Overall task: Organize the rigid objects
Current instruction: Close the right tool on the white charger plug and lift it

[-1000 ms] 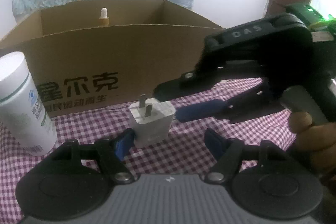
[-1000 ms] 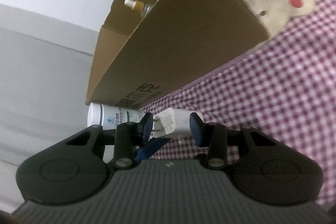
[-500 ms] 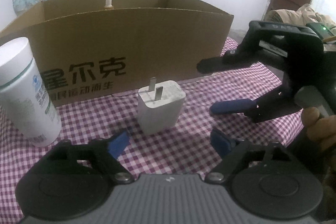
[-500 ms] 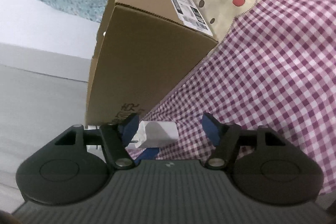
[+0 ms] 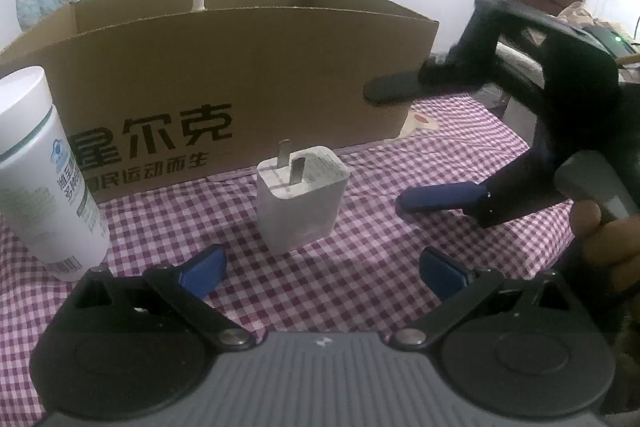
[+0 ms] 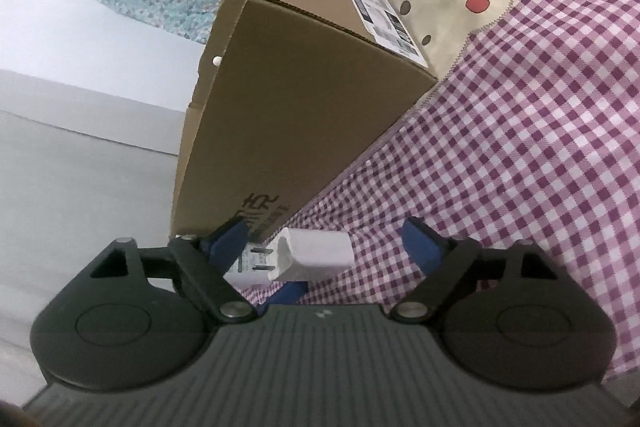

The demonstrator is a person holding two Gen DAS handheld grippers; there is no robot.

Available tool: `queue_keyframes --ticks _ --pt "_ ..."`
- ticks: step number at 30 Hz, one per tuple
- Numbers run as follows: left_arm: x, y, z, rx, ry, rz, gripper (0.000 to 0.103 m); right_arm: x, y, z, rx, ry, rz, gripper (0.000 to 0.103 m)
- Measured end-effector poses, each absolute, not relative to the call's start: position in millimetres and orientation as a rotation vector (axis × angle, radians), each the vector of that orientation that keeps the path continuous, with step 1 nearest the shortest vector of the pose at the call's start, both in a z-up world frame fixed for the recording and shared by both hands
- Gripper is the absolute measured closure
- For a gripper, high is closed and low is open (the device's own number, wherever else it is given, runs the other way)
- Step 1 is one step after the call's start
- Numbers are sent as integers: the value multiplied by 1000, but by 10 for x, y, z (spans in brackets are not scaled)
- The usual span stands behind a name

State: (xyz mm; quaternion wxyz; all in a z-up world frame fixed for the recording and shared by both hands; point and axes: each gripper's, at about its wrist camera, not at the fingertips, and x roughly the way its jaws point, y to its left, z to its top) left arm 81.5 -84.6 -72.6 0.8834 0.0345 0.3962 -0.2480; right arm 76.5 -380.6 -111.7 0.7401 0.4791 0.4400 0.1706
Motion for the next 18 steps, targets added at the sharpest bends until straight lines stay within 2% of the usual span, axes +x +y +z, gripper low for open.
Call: queue_keyframes --ticks 3,18 --pt "813 -815 -708 54 830 -512 0 784 -3744 -1095 1062 953 398 1" --pt "799 -683 -727 -19 820 -508 0 818 -3749 -1112 1069 956 419 1"
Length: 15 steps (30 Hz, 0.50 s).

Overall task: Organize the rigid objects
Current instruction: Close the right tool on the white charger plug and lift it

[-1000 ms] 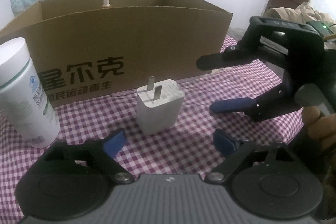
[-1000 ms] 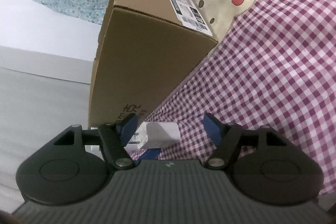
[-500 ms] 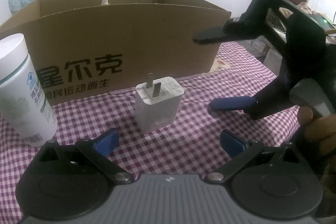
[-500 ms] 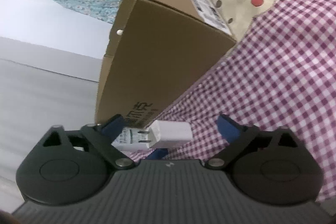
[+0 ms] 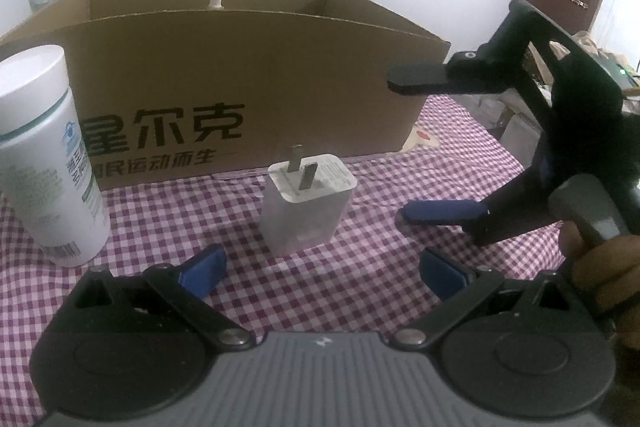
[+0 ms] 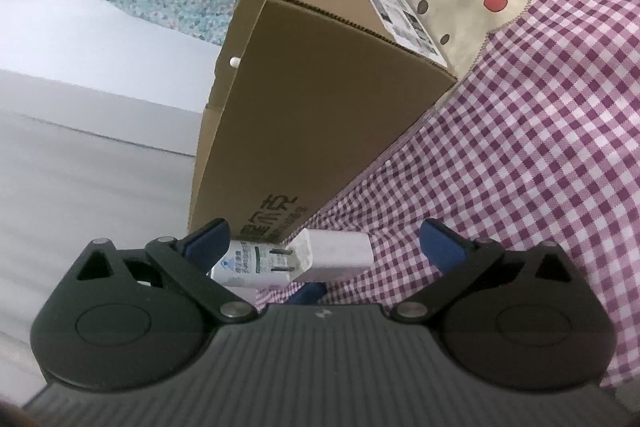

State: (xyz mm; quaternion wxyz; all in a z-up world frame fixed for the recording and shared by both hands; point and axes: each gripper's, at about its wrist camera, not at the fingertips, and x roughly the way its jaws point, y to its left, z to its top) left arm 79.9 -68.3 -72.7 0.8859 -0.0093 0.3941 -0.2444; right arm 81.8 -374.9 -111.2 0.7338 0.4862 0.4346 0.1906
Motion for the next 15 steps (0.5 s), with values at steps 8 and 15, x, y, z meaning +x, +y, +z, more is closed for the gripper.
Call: queue_keyframes --ticks 8,15 --pt "776 -748 -734 33 824 -509 0 809 -3680 -1058 1004 966 422 1" --pt "790 -734 -734 31 831 -518 0 790 -3724 -1075 1018 951 447 1"
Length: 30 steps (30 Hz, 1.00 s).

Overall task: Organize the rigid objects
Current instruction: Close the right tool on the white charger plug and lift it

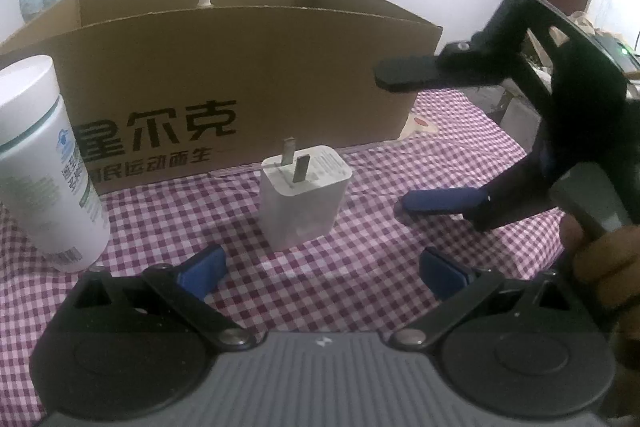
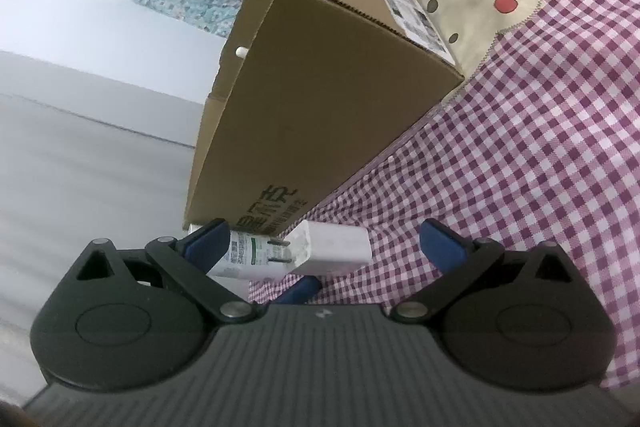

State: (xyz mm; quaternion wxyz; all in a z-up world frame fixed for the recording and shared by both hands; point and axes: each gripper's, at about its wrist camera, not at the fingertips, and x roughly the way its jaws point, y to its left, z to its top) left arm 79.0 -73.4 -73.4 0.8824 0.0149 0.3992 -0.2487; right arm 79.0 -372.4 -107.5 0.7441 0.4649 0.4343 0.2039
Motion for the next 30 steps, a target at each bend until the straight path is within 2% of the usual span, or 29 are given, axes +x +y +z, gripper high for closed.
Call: queue_keyframes --ticks 6,30 --pt "784 -745 -735 52 831 -524 0 763 -3669 -1042 965 955 452 1" --pt "769 -778 -735 77 829 -540 0 709 -3758 -1039 1036 923 461 1"
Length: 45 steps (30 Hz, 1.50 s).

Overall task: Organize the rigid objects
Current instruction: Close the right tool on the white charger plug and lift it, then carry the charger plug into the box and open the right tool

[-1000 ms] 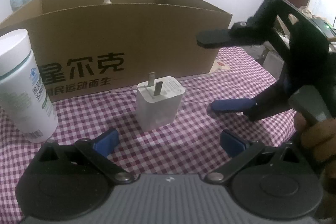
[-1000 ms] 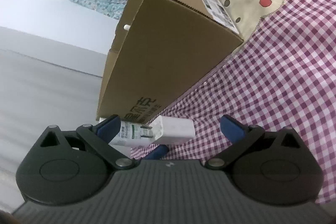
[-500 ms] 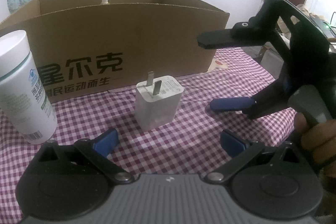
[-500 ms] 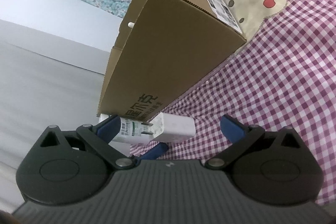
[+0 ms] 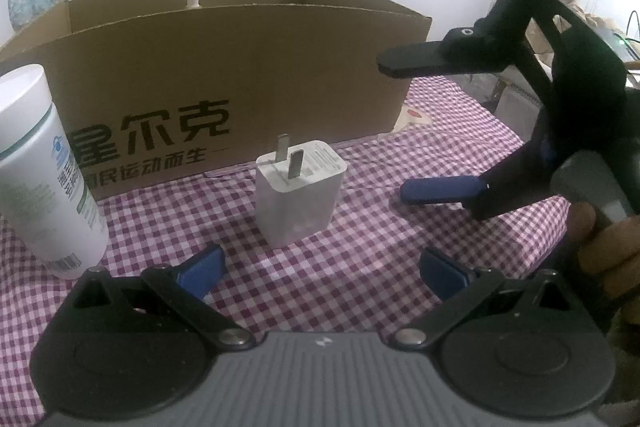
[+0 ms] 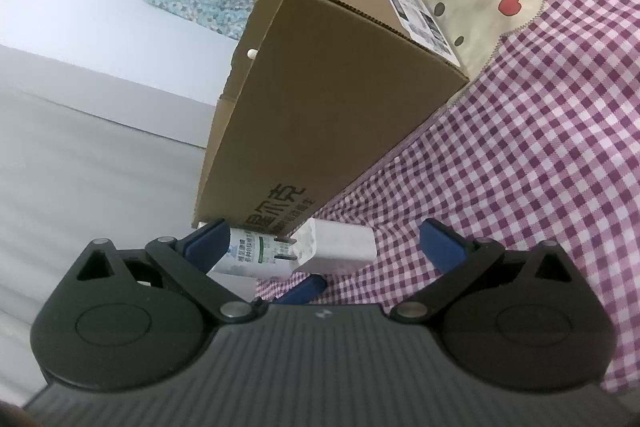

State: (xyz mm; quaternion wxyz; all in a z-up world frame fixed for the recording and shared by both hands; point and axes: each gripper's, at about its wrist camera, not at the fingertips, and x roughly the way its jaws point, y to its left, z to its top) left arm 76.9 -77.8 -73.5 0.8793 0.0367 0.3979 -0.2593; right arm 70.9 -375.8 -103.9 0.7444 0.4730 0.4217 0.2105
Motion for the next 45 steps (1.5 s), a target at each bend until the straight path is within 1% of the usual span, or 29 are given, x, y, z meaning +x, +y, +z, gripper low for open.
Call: queue_keyframes --ticks 15,20,25,29,31,33,35,37,39,41,42,44,45 --pt "794 -731 -712 62 841 -559 0 693 -3739 -1023 1030 919 465 2" --pt "795 -710 -706 46 840 -561 0 640 -3751 -935 967 882 450 5" --pt "772 -750 -704 87 838 -563 0 554 -3782 -756 874 828 420 13" --pt "740 -762 -707 116 823 -553 1 509 -3813 -732 853 818 399 26" --pt "717 -772 -698 126 805 -550 5 517 -3793 -736 840 826 392 30" --pt "693 -801 -679 145 779 -551 6 539 -3758 -736 822 837 390 36" --pt "694 -847 -664 164 754 -546 10 579 -3703 -730 804 849 396 40" --pt "696 -900 -651 198 730 -528 15 624 -3637 -714 781 859 399 43" --pt "693 -979 -650 259 706 -498 18 676 -3554 -705 756 871 399 48" --pt "710 -1034 -672 292 704 -484 24 723 -3475 -709 733 886 396 51" --pt "722 -1040 -683 292 710 -483 29 740 -3440 -714 722 893 398 54" --pt "752 -1055 -705 279 726 -484 31 780 -3367 -721 701 907 397 56" --pt "765 -1059 -716 271 732 -481 34 801 -3329 -726 689 914 397 58"
